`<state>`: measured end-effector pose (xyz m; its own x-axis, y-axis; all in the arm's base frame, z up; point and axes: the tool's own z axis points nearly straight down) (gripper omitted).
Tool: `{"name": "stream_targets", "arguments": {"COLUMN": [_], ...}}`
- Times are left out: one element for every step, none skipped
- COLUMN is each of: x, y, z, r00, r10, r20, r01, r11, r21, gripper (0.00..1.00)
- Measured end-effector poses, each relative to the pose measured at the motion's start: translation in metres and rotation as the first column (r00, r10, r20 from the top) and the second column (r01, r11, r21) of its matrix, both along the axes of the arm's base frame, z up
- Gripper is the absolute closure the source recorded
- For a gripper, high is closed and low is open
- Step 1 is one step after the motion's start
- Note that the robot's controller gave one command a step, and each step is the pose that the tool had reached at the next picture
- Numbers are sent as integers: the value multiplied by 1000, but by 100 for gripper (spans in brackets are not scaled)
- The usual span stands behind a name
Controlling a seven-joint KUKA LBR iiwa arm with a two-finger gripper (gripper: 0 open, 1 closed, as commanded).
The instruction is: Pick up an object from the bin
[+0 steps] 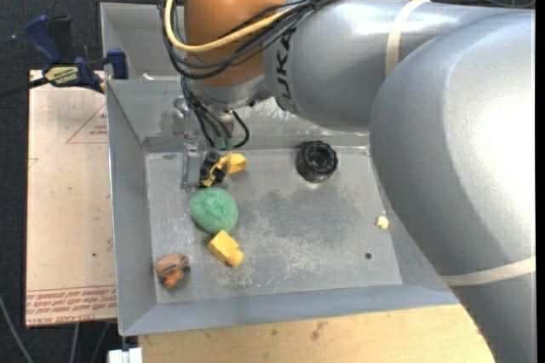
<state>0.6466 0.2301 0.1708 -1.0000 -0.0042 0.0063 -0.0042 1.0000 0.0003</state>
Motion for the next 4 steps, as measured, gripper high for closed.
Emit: {"name": "stream_targets", "arguments": {"x": [2, -17, -20, -25], "y": [-1, -23, -62, -77], "z": [6, -41, -75, -91], "r00": [1000, 997, 985, 981], "r10": [-3, 72, 174, 193], "r20": [8, 12, 7, 8], "r01": [3, -72, -174, -193], "r11": [1000, 997, 985, 981], "r21": [2, 2, 1, -1], "gripper": [0, 0, 0, 0]}}
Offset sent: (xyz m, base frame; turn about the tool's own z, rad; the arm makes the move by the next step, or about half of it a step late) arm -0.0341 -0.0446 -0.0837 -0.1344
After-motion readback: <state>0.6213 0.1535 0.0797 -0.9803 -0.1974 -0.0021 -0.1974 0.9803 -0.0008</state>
